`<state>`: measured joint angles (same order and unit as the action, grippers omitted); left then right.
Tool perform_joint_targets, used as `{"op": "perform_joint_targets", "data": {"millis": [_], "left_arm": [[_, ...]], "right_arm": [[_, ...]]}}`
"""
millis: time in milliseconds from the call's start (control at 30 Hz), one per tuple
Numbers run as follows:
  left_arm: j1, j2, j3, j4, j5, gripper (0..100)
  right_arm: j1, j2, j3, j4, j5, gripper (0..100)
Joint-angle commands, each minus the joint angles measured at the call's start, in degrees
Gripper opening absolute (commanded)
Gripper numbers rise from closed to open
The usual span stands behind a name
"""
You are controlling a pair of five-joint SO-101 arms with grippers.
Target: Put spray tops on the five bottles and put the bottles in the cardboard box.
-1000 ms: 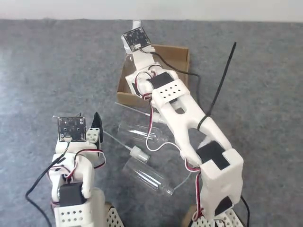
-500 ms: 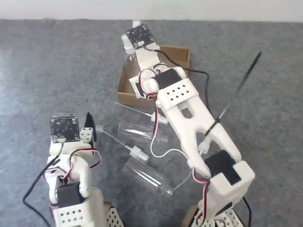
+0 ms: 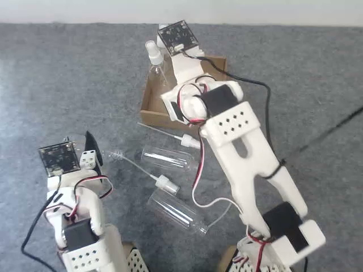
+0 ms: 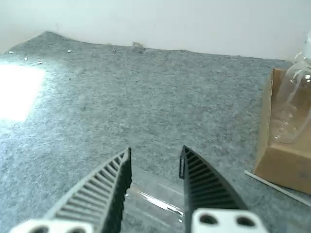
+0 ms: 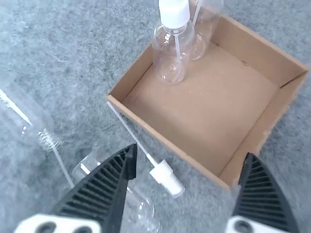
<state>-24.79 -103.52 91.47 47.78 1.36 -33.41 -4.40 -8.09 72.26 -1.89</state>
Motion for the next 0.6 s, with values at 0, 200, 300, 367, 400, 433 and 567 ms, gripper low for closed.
{"op": "perform_joint_targets", "data": {"millis": [0,200,300,367,400,433,567], "left_arm": [[-0.35,-1.05,-0.48,-1.85,1.05,15],[-0.35,-1.05,-0.48,-1.85,1.05,15],[-0.35,-1.05,-0.48,-1.85,1.05,15],[-0.35,-1.05,-0.48,-1.85,1.05,15],[-0.35,-1.05,-0.48,-1.85,1.05,15],[-0.35,-1.05,-0.48,-1.85,1.05,15],[-0.44,-1.05,-0.48,-1.85,1.14,15]], "right_arm": [[-0.75,-6.46,-1.49,2.59,1.14,29.2],[-6.2,-11.91,-1.49,10.86,1.14,29.2],[-8.84,-14.73,-1.49,14.46,1.14,29.2],[-9.98,-16.48,-1.49,16.04,1.14,29.2],[-10.51,-17.36,-1.49,16.84,1.14,29.2],[-10.95,-18.15,-1.49,17.63,1.14,29.2],[-12.09,-20.7,-1.49,21.05,1.14,29.2]]}}
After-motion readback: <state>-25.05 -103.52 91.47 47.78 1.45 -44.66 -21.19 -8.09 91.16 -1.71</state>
